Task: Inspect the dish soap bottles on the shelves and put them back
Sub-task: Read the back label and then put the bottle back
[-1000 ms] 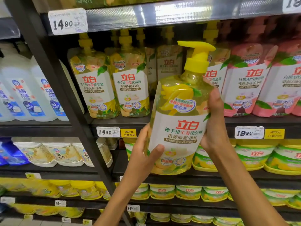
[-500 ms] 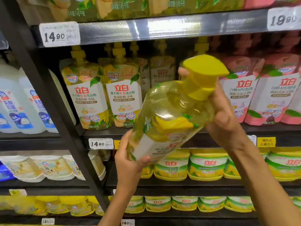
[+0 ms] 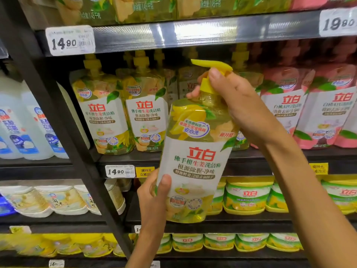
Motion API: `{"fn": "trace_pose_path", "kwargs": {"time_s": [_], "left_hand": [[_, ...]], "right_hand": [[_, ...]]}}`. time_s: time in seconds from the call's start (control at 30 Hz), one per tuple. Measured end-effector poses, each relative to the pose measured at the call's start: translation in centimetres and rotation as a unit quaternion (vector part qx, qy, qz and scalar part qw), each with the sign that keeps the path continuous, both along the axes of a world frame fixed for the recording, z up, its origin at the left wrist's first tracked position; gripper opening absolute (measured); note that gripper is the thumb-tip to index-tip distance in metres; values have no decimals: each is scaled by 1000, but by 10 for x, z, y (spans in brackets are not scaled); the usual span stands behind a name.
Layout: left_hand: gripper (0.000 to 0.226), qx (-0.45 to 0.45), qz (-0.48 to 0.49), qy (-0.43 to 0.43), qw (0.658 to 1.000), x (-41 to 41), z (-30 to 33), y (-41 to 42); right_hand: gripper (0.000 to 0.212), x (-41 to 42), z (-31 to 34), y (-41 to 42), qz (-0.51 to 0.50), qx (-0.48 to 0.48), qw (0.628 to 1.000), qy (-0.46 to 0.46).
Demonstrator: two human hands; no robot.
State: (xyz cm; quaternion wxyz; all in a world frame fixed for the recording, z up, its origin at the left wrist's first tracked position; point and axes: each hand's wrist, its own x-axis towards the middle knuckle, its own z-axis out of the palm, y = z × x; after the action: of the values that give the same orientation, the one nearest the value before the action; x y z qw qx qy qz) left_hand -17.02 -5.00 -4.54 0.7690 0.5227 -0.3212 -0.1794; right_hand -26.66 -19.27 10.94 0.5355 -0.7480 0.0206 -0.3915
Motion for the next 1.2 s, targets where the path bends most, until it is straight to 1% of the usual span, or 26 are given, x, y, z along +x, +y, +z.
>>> {"fn": "trace_pose_path", "kwargs": {"time_s": [0.07, 0.13, 0.23, 0.3, 0.37, 0.4, 0.47, 0.57, 0.7, 0.8, 0.87, 0.97, 1.13, 1.17, 1.2], "left_hand": [[60, 16, -40, 25, 999, 0, 4, 4], [53, 29, -91, 48, 994, -1, 8, 8], [56, 47, -161, 84, 982, -6, 14, 12], [53, 36, -181, 114, 976, -11, 18, 13], [48, 24, -195, 138, 971, -17, 23, 12], [46, 20, -202, 149, 968, -19, 24, 10], [44, 14, -208, 175, 962, -20, 27, 8], [46, 30, -231, 198, 952, -19, 27, 6], [41, 68, -277, 191, 939, -15, 29, 17], [50, 76, -295, 200, 931, -12, 33, 24], [52, 77, -305, 207, 926, -11, 35, 24], [49, 84, -326, 183, 924, -12, 35, 20], [54, 69, -312, 170, 932, -16, 24, 16], [53, 63, -298, 160, 939, -15, 24, 15], [53, 57, -282, 146, 946, -13, 22, 14]], "right_hand": [[23, 0, 3, -7, 45, 6, 999, 24], [28, -1, 4, -13, 99, 34, 994, 27], [40, 1, 2, -15, 130, 84, 988, -4], [45, 3, -3, -15, 141, 132, 981, -28], [42, 6, -14, -16, 148, 179, 972, -43], [42, 7, -21, -15, 158, 205, 965, -42], [49, 11, -35, -12, 179, 262, 948, -26], [59, 15, -50, -11, 176, 309, 935, -9], [57, 18, -57, -12, 176, 411, 894, -20], [58, 16, -59, -14, 159, 457, 875, -15], [56, 15, -56, -12, 151, 462, 874, -14], [61, 11, -50, -7, 170, 437, 883, -12], [59, 3, -39, 2, 171, 322, 931, -15], [66, 3, -37, 5, 162, 300, 940, -22], [78, 2, -36, 7, 154, 283, 946, -30]]}}
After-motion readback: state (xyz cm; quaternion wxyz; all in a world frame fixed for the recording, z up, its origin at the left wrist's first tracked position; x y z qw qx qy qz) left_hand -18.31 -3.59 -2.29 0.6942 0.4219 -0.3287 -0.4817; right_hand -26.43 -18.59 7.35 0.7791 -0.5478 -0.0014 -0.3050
